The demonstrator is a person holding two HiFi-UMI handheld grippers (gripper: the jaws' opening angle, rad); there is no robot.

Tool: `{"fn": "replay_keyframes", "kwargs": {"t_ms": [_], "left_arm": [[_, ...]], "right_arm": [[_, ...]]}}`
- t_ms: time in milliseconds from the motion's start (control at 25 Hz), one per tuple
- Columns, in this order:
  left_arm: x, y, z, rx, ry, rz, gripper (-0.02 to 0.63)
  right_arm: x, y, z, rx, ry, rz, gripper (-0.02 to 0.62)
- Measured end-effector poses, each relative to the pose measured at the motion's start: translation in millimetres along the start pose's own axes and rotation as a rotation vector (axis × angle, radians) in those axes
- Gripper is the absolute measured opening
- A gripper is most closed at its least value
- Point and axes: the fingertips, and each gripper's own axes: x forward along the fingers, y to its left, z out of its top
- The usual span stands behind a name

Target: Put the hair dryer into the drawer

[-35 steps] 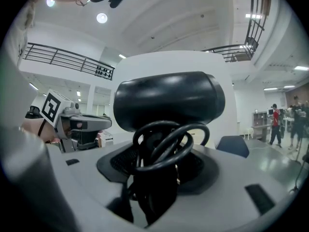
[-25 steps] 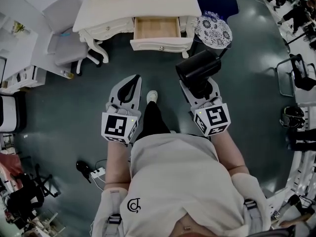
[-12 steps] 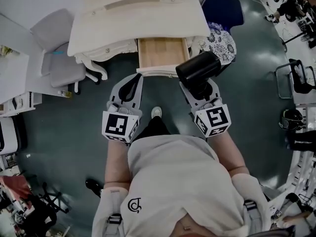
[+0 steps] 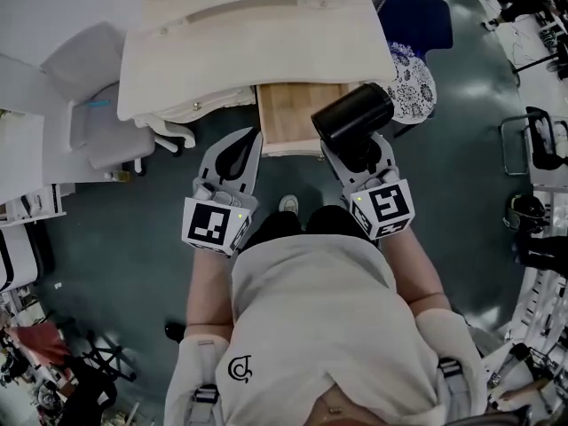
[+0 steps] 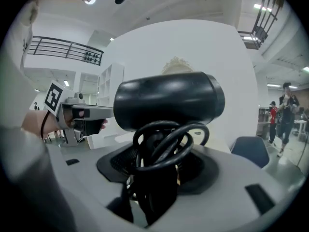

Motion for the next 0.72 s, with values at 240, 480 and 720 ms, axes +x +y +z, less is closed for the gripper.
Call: {"fn": "replay_keyframes", "kwargs": {"t_ms": [240, 480, 720], "left_arm": [[26, 5, 4, -0.005, -0.019, 0.045, 0.014], [39, 18, -28, -0.058, 0.041, 0.126, 0.014], [51, 19, -69, -0.114, 0.1, 0.203, 0.014]], "right_arm": [[37, -18, -27, -0.038, 0.086, 0.108, 0.247], [82, -23, -79, -0.14, 0.22, 0.287, 0.245], [111, -17, -159, -0.244, 0.394, 0.467, 0.245]]}}
